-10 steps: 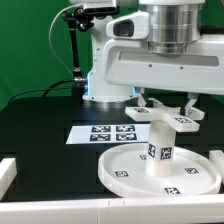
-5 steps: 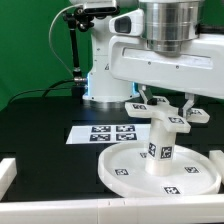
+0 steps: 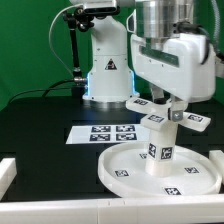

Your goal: Assemble round table

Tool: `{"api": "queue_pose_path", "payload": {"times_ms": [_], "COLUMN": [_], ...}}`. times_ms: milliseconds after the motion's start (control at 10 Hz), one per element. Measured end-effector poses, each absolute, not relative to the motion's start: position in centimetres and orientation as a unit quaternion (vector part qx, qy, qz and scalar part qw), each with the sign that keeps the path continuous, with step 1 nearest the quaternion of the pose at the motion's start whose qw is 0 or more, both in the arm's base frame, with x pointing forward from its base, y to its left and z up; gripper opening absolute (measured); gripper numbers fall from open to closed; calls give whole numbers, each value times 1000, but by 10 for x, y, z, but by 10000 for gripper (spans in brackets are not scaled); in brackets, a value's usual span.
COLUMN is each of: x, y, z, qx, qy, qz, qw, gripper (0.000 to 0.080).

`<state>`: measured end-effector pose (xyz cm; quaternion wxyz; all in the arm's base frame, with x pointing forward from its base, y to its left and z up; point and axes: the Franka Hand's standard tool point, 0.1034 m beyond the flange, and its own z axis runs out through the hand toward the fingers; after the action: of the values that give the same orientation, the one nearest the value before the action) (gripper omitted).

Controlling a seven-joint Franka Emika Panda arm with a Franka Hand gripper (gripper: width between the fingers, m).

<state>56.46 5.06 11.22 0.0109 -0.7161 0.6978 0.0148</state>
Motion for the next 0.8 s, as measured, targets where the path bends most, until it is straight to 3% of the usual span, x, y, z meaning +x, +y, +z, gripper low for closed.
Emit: {"api": "queue_pose_path", "payload": {"times_ms": [300, 800], "x": [563, 566], "y": [43, 42], "z": [105, 107], "qx": [-606, -487], "qy": [795, 871], "qz": [-4, 11], "qw": [39, 55], "gripper": [443, 443]}}
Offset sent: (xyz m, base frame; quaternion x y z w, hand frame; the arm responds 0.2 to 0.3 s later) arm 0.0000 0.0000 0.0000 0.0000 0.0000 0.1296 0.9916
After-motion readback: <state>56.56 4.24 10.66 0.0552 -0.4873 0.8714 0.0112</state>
